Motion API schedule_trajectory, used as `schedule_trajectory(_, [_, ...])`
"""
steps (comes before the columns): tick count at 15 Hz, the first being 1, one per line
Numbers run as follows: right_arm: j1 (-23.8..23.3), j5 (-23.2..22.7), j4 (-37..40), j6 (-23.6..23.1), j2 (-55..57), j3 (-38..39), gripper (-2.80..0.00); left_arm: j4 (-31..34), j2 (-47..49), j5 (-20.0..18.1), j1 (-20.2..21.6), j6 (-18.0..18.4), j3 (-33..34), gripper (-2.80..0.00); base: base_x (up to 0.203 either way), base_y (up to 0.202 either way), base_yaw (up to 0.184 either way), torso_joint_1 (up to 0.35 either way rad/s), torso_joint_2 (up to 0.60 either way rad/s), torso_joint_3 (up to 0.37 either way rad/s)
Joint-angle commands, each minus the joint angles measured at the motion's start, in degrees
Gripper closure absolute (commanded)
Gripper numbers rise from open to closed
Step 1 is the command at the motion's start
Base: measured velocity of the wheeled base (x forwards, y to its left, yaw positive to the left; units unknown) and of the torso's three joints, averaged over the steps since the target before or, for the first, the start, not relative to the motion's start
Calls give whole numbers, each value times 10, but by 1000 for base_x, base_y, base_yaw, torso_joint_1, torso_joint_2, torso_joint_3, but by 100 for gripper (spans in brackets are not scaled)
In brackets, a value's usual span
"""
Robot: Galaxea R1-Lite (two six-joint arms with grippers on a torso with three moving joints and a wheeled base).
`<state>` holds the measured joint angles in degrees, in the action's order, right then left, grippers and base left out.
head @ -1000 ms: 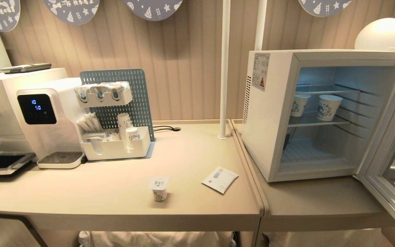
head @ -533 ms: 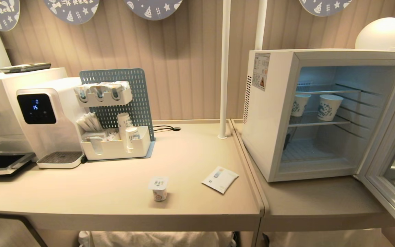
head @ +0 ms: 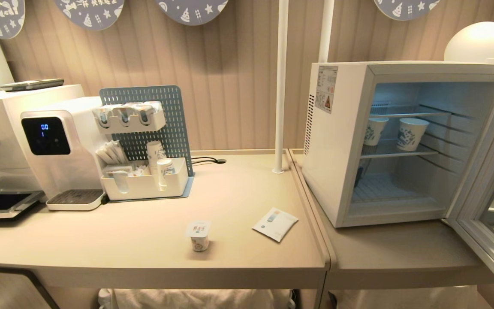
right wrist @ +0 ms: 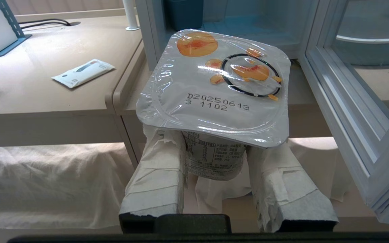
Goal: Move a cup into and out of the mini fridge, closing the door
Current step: Put the yoghurt in the freezer
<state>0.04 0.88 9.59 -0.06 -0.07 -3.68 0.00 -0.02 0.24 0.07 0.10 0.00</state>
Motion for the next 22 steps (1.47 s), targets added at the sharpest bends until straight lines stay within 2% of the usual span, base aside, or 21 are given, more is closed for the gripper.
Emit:
schedule_trajectory(1, [0, 0, 1, 0, 1, 0, 0, 0, -1, 0, 0, 0, 1, 0, 0, 0, 0, 0, 0, 0])
schedule_trajectory(18, [0, 2, -1, 1, 1, -5, 0, 0, -1, 0, 0, -2, 1, 0, 0, -4, 0, 0, 0, 0])
schedule_trajectory(19, [0, 4, -1, 10, 11, -32, 0, 0, -1, 0, 0, -2, 1, 0, 0, 0, 0, 0, 0, 0])
schedule_trajectory(22, [1, 1, 12, 78, 98, -167, 0, 0, -1, 0, 0, -2, 1, 0, 0, 0, 0, 0, 0, 0])
